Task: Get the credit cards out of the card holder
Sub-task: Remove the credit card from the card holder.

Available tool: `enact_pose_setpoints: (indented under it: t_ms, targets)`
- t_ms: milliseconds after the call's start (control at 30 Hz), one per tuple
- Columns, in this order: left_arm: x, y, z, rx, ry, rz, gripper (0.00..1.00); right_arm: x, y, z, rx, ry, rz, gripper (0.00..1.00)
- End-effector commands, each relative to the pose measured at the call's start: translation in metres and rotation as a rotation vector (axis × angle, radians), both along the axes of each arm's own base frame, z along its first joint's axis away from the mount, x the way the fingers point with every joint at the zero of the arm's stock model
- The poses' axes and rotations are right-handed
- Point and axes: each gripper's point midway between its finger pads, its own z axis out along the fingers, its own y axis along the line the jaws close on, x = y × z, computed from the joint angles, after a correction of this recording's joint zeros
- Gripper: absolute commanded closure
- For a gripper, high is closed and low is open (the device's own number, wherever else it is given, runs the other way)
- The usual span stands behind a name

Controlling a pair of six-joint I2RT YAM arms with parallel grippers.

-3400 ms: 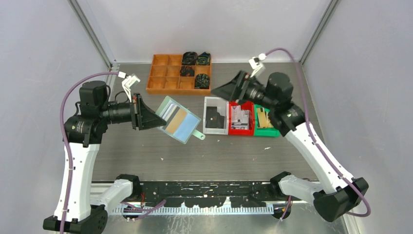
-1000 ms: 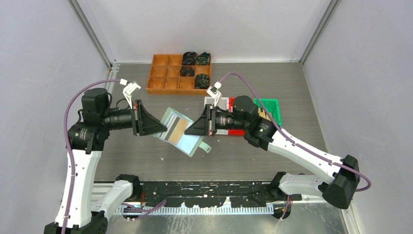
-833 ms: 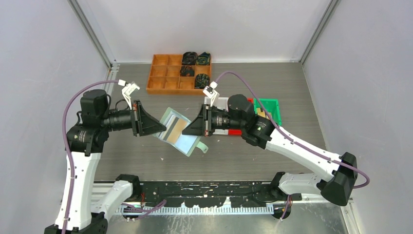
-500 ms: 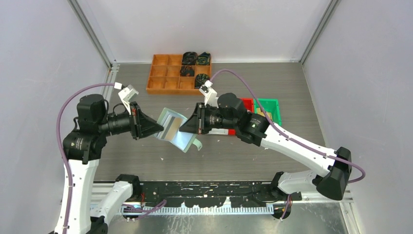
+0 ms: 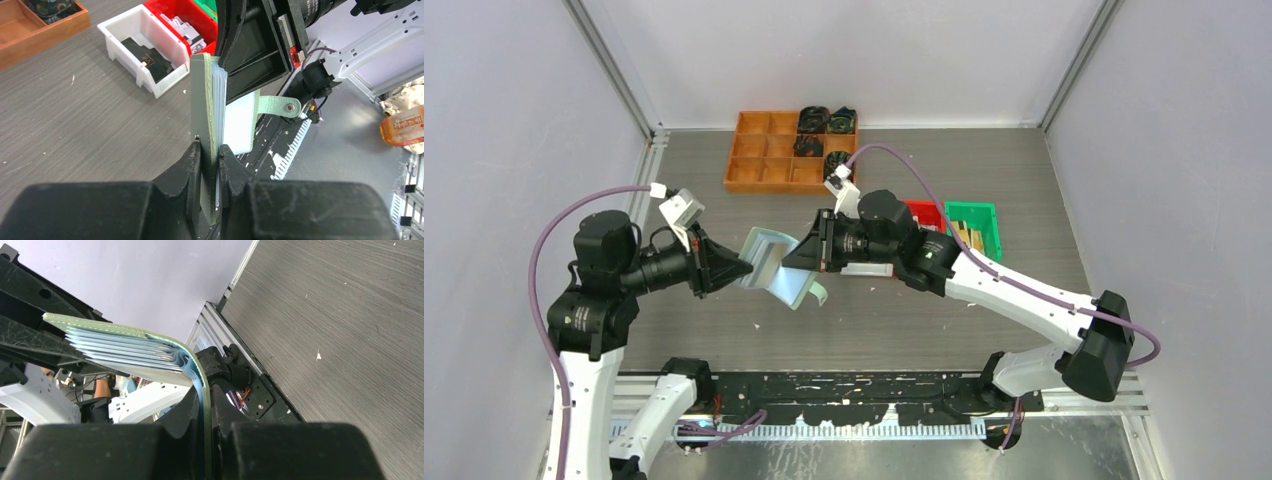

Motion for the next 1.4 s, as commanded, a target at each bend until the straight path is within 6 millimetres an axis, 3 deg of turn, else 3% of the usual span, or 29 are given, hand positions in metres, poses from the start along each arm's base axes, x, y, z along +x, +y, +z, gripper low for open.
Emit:
enact_pose_setpoints:
  t_ms: [0, 167, 333, 433, 700, 900, 1100, 1267, 1367]
  targets:
    - [0.003, 0.002, 0.012, 0.002, -0.085, 0.018, 1.00, 0.022, 0.005, 0.041, 0.104, -0.071, -0.091, 0.99]
    - [0.008, 0.009, 0.018, 0.017, -0.144, 0.077, 1.00, 0.026, -0.003, 0.033, 0.082, -0.080, -0.133, 0.99]
    - [-0.009, -0.009, 0.029, -0.110, -0.068, -0.026, 1.00, 0.038, 0.000, 0.030, 0.091, -0.064, -0.194, 0.99]
    - [-0.012, -0.014, 0.025, -0.144, -0.007, -0.060, 1.00, 0.043, 0.008, 0.033, 0.102, -0.045, -0.205, 0.99]
    - [0.012, 0.008, -0.006, 0.019, -0.100, 0.074, 1.00, 0.039, 0.015, 0.047, 0.180, -0.028, -0.178, 0.99]
    - [0.031, 0.024, -0.003, 0.066, -0.152, 0.201, 1.00, 0.028, 0.007, 0.048, 0.197, -0.048, -0.146, 0.99]
    - [0.035, 0.028, -0.002, 0.068, -0.147, 0.233, 0.86, 0.014, 0.001, 0.050, 0.260, -0.066, -0.095, 0.99]
    - [0.031, 0.020, 0.000, 0.030, -0.109, 0.201, 0.57, 0.005, 0.004, 0.058, 0.306, -0.068, -0.041, 0.99]
    - [0.032, 0.022, -0.001, 0.043, -0.100, 0.210, 0.46, 0.001, 0.004, 0.065, 0.331, -0.077, -0.021, 0.99]
